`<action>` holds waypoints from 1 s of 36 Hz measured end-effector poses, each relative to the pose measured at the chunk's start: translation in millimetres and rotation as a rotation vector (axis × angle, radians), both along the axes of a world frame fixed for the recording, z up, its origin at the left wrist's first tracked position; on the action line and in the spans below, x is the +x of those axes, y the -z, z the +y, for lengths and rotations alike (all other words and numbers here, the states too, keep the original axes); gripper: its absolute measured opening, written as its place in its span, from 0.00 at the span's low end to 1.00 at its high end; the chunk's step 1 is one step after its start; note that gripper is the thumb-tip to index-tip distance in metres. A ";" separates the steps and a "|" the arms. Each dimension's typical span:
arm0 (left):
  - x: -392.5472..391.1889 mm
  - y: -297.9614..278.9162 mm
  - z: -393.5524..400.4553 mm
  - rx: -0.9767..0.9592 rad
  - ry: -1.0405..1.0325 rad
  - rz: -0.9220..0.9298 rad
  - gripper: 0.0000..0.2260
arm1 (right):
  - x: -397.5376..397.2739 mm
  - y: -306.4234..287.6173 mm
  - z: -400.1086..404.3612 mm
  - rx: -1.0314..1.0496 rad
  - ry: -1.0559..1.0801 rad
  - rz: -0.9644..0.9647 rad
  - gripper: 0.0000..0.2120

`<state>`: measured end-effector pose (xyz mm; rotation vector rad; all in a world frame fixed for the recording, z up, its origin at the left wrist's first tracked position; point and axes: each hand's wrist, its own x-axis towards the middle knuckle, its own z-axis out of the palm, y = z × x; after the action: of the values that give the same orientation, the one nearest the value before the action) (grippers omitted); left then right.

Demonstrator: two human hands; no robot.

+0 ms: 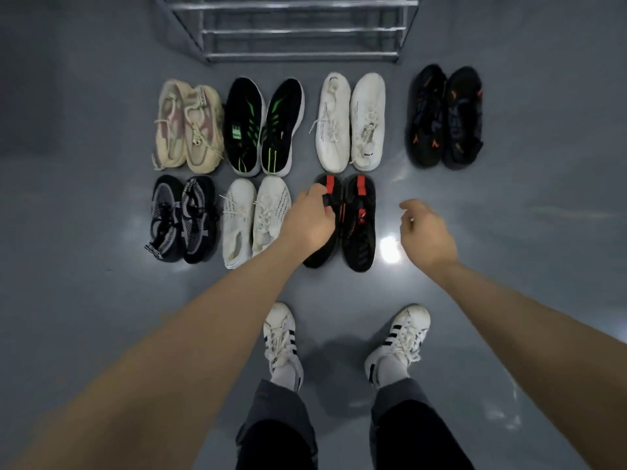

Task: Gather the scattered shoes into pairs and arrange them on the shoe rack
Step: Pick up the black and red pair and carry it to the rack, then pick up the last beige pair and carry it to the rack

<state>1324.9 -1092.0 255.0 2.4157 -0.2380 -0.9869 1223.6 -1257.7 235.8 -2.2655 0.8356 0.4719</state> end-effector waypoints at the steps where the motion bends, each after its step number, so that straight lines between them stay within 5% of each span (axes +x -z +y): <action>1: -1.8 -5.5 -2.7 -0.019 -0.024 0.018 0.17 | -0.4 -3.6 -0.4 0.005 0.009 -0.007 0.17; 8: 6.7 -121.0 -22.5 -0.119 -0.062 0.018 0.13 | 11.7 -113.0 -3.4 0.217 0.279 -0.170 0.14; 19: 12.3 -289.3 -53.7 -0.156 -0.034 -0.036 0.12 | 12.8 -281.3 -44.7 0.320 0.364 -0.321 0.13; 36: -31.7 -429.9 -118.7 -0.297 0.233 -0.037 0.12 | -69.3 -434.2 -69.4 0.221 0.572 -0.387 0.11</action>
<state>1293.2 -1210.7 684.9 2.1678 -0.6452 -0.9313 1154.3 -1327.1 670.0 -1.7282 1.1025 -0.1303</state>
